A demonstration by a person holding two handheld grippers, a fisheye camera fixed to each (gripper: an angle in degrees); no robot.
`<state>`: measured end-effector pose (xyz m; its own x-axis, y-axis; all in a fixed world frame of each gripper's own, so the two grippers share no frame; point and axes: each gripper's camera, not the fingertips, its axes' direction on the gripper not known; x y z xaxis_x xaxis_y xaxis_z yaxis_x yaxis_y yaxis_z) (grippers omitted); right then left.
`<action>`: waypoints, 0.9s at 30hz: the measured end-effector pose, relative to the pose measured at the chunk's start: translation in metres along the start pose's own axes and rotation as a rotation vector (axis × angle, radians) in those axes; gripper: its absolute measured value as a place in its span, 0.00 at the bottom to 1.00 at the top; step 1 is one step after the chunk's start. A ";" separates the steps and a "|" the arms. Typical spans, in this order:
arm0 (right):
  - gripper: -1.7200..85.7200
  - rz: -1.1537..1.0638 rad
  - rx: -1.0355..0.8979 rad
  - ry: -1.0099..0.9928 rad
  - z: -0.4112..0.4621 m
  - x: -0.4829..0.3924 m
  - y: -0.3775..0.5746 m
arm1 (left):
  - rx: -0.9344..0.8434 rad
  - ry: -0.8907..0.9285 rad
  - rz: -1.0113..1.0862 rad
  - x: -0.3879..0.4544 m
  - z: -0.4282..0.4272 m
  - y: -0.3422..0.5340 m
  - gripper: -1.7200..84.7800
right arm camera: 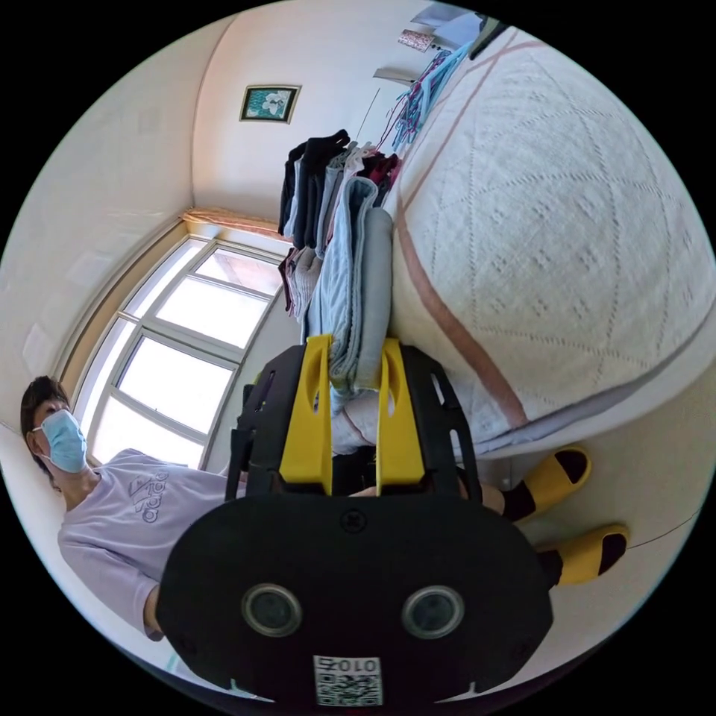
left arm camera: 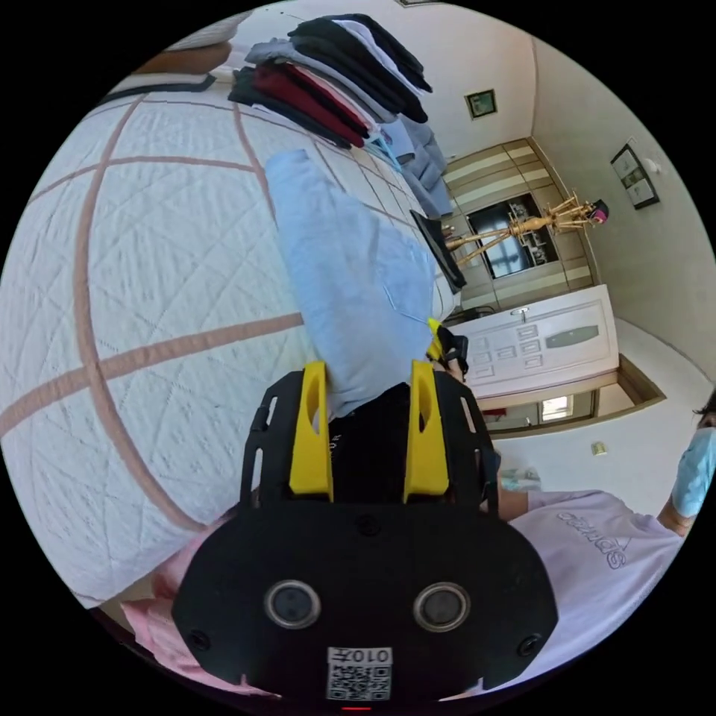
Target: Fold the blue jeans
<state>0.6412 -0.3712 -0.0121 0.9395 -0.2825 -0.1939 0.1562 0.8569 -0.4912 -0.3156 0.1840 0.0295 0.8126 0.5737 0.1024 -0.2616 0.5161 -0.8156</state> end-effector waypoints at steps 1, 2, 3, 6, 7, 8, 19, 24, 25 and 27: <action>0.12 -0.001 -0.002 -0.001 0.000 -0.001 0.000 | -0.003 -0.048 0.028 0.010 0.000 0.001 0.19; 0.12 -0.004 -0.004 -0.001 0.000 -0.003 0.001 | -0.017 -0.104 0.050 0.014 0.003 0.001 0.19; 0.12 -0.008 -0.008 0.000 0.000 -0.006 0.001 | -0.020 -0.098 0.042 0.011 0.005 0.002 0.18; 0.12 -0.015 -0.010 -0.003 0.000 -0.012 0.003 | 0.013 0.019 -0.048 -0.014 0.008 0.007 0.18; 0.12 -0.017 -0.011 -0.003 0.000 -0.013 0.003 | 0.016 0.010 -0.052 -0.015 0.010 0.008 0.17; 0.12 -0.019 -0.011 -0.005 0.000 -0.016 0.004 | 0.014 -0.001 -0.053 -0.013 0.013 0.009 0.17; 0.12 -0.010 -0.028 0.023 0.001 -0.059 0.010 | 0.075 -0.099 -0.008 0.040 0.016 0.028 0.13; 0.12 0.004 -0.058 0.084 0.002 -0.094 0.012 | 0.058 0.083 -0.046 0.038 0.033 0.029 0.13; 0.13 0.005 -0.059 0.091 0.002 -0.098 0.012 | 0.057 0.053 -0.044 0.043 0.035 0.030 0.12; 0.12 0.015 -0.056 0.116 0.003 -0.116 0.015 | 0.059 0.019 -0.031 0.053 0.033 0.032 0.12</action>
<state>0.5352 -0.3238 0.0055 0.8992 -0.3211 -0.2971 0.1226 0.8369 -0.5334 -0.2985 0.2517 0.0282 0.8306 0.5448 0.1157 -0.2659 0.5704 -0.7771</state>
